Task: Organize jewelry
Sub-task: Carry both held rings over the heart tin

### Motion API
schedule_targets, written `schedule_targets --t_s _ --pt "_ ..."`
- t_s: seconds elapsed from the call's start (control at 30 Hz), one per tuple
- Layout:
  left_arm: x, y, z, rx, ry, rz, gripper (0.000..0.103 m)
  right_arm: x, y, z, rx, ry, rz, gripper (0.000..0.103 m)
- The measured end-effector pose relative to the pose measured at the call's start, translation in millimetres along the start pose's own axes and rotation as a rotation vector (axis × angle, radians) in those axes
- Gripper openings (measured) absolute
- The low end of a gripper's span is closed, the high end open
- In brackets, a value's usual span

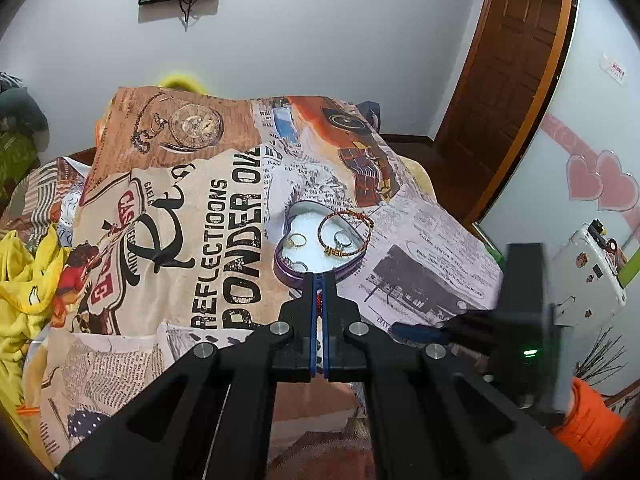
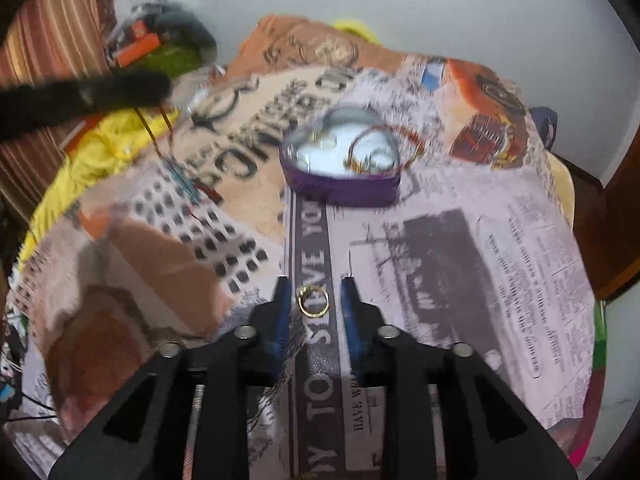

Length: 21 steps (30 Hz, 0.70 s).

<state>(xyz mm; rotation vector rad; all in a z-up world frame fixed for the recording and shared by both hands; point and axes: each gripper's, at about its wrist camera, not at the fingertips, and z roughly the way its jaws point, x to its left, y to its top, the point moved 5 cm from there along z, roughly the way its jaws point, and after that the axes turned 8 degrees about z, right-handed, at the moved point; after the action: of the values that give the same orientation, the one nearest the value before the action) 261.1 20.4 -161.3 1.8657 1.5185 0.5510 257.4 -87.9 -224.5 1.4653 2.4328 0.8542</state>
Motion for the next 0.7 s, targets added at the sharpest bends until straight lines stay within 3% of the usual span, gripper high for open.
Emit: schedule_targets --t_s 0.07,0.2,0.3,0.7 --pt "-1 -1 1 0.003 0.001 0.005 0.000 1 -5 12 0.031 -0.001 0.000 0.024" --pt "0 -1 1 0.003 0.002 0.004 0.000 4 -5 15 0.008 -0.018 -0.039 0.024" --pt "0 -1 0 -0.004 -0.003 -0.007 0.000 2 -5 17 0.009 -0.009 -0.044 0.015" --pt "-2 12 -6 -0.030 0.006 0.014 0.000 -4 3 6 -0.034 -0.008 -0.007 0.008"
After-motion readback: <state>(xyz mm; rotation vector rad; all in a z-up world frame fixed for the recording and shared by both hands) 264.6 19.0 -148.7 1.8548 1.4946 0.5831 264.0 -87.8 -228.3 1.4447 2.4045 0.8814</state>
